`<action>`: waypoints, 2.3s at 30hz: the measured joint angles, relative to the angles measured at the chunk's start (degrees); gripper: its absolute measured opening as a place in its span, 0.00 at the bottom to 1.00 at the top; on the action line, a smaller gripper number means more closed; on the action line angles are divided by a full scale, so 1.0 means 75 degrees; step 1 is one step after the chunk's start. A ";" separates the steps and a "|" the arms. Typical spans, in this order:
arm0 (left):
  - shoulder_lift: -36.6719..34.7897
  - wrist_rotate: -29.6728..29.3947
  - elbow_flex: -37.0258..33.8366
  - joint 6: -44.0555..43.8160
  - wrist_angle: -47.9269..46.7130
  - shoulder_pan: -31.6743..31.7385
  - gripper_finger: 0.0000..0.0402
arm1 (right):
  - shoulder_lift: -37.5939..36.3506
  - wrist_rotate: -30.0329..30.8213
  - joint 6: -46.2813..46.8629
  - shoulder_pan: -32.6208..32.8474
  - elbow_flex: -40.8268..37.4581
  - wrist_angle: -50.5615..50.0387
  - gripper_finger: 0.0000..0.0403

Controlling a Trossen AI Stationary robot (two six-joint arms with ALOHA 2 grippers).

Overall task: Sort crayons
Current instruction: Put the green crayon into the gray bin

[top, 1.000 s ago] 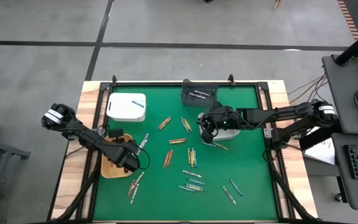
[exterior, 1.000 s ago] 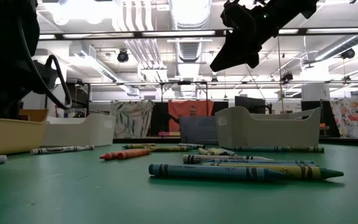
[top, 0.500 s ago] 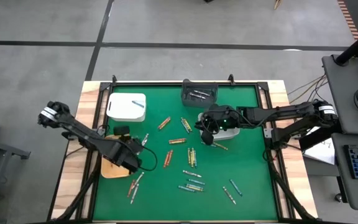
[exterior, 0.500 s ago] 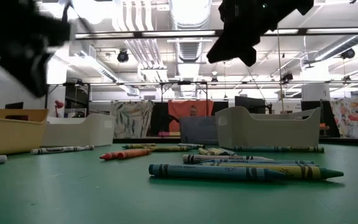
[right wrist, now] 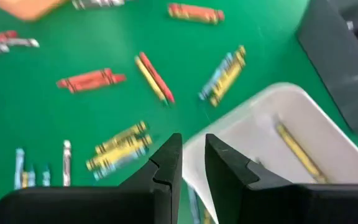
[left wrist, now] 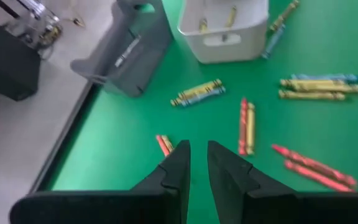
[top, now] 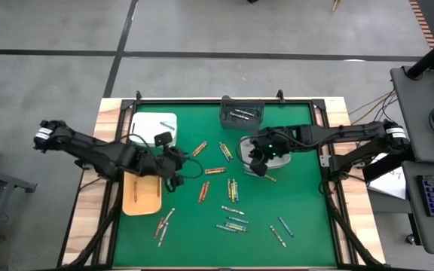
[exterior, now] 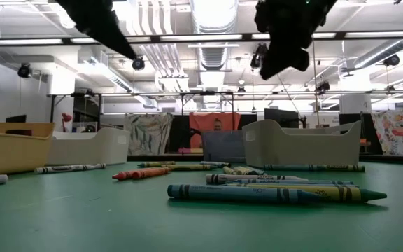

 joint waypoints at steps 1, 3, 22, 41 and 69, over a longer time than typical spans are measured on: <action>0.0008 0.0000 -0.0058 0.0146 0.0220 0.0137 0.09 | -0.0003 0.0007 0.0049 0.0000 0.0046 -0.0169 0.15; 0.0058 0.0000 -0.0173 0.0466 0.0648 0.0401 0.09 | -0.0003 0.0119 0.0047 0.0000 0.0070 -0.0322 0.15; 0.0370 0.0547 -0.0359 0.1403 0.1589 0.1840 0.09 | 0.0021 0.3430 -0.4814 -0.1877 0.0092 0.6369 0.15; 0.0370 0.0571 -0.0356 0.2249 0.2105 0.1908 0.09 | -0.0143 -0.2140 0.1967 -0.0411 0.0809 -0.2409 0.15; 0.0370 0.0536 -0.0356 0.2273 0.2288 0.1917 0.09 | -0.0140 0.0143 0.3077 0.2582 -0.1932 -0.1247 0.15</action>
